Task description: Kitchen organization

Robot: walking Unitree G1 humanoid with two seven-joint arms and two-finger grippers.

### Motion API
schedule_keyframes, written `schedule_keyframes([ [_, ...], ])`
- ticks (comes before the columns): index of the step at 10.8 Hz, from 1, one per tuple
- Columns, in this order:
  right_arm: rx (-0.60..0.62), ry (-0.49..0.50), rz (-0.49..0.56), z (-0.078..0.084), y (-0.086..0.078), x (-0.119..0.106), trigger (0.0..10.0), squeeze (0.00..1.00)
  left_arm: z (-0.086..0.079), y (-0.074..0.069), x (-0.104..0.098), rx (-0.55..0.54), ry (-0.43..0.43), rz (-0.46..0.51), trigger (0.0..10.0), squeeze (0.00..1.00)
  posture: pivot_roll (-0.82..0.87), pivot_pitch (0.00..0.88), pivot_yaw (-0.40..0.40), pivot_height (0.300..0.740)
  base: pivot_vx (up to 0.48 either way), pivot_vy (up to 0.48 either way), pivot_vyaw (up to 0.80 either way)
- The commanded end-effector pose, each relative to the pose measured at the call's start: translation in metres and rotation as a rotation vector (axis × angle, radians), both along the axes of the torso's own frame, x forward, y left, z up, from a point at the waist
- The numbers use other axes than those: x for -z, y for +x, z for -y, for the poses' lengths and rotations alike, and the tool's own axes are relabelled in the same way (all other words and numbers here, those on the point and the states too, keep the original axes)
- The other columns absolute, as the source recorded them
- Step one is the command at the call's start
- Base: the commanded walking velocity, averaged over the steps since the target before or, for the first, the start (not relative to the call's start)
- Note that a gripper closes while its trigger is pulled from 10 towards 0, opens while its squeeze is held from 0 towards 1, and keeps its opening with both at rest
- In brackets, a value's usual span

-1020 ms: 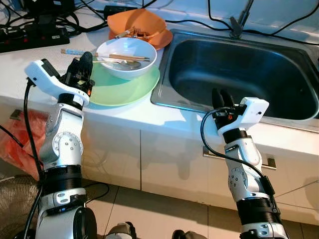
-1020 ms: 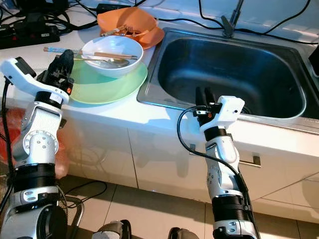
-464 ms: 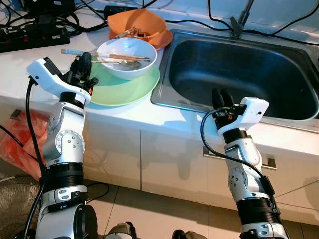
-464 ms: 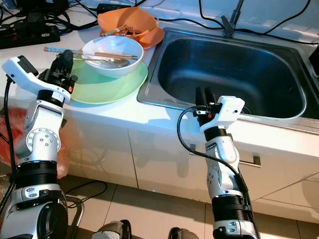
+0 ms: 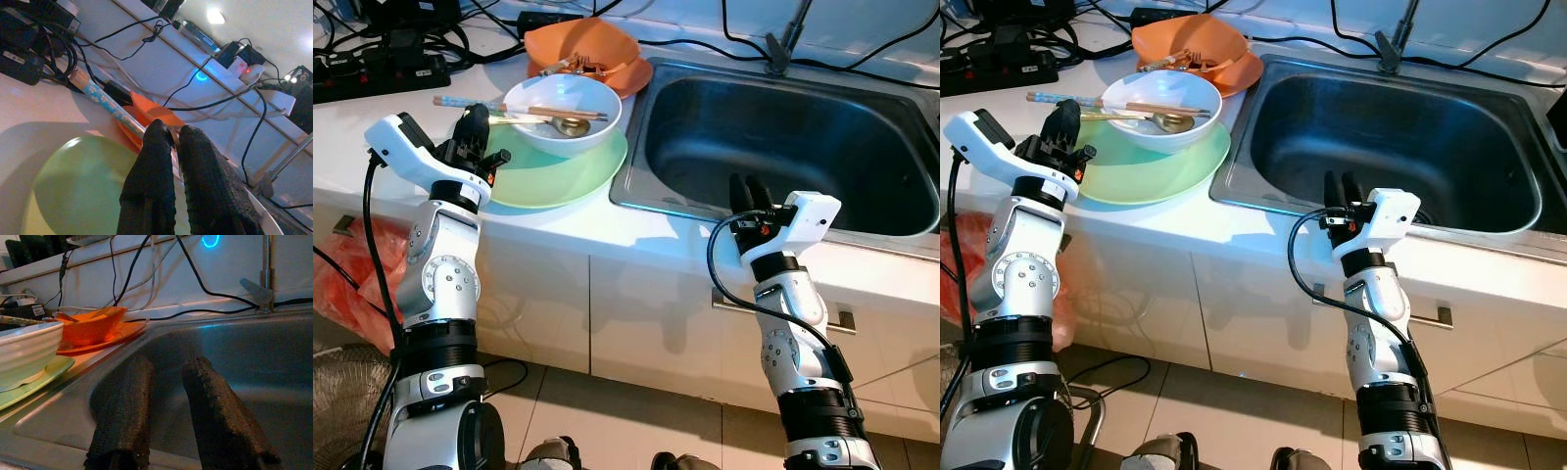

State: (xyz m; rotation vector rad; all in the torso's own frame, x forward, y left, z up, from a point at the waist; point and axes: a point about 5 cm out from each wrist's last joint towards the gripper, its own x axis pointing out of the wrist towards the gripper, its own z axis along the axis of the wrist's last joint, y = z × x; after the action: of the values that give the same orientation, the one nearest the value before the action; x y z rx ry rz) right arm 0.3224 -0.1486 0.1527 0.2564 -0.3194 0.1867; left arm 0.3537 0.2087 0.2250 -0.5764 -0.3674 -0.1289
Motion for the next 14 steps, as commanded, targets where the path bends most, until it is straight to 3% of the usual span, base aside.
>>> schedule_keyframes([
  [1, 0.0, -0.009, -0.031, 0.002, 0.0, 0.005, 10.0, 0.0, 0.003, 0.0, -0.001, 0.01, 0.009, 0.004, 10.0, 0.0, 0.12, 0.122, -0.039, 0.74, 0.0, 0.0, 0.0],
  [2, -0.002, -0.009, -0.029, 0.002, 0.001, 0.005, 10.0, 0.0, 0.003, -0.001, -0.002, 0.009, 0.01, 0.007, 10.0, 0.0, 0.12, 0.12, -0.041, 0.74, 0.0, 0.0, 0.0],
  [3, -0.002, -0.01, -0.029, 0.002, 0.001, 0.005, 10.0, 0.0, 0.003, -0.001, -0.003, 0.01, 0.01, 0.011, 7.4, 0.0, 0.12, 0.121, -0.042, 0.74, 0.0, 0.0, 0.0],
  [4, -0.003, -0.01, -0.03, 0.002, 0.001, 0.004, 10.0, 0.0, 0.002, -0.002, -0.005, 0.009, 0.009, 0.018, 0.1, 0.0, 0.12, 0.126, -0.043, 0.74, 0.0, 0.0, 0.0],
  [5, -0.004, -0.011, -0.031, 0.001, 0.001, 0.005, 10.0, 0.0, 0.003, -0.002, -0.006, 0.009, 0.009, 0.021, 0.0, 0.0, 0.12, 0.127, -0.043, 0.74, 0.0, 0.0, 0.0],
  [6, -0.005, -0.011, -0.032, 0.001, 0.001, 0.005, 10.0, 0.0, 0.003, -0.002, -0.006, 0.01, 0.011, 0.02, 0.0, 0.0, 0.12, 0.13, -0.043, 0.74, 0.0, 0.0, 0.0],
  [7, -0.005, -0.009, -0.033, 0.001, 0.001, 0.005, 10.0, 0.0, 0.003, -0.002, -0.006, 0.01, 0.021, 0.015, 10.0, 0.0, 0.12, 0.132, -0.041, 0.74, 0.0, 0.0, 0.0],
  [14, -0.012, -0.01, -0.041, -0.001, 0.002, 0.006, 10.0, 0.0, 0.021, -0.004, -0.008, 0.167, 0.148, -0.051, 10.0, 0.0, 0.13, 0.134, -0.04, 0.74, 0.0, 0.0, 0.0],
])
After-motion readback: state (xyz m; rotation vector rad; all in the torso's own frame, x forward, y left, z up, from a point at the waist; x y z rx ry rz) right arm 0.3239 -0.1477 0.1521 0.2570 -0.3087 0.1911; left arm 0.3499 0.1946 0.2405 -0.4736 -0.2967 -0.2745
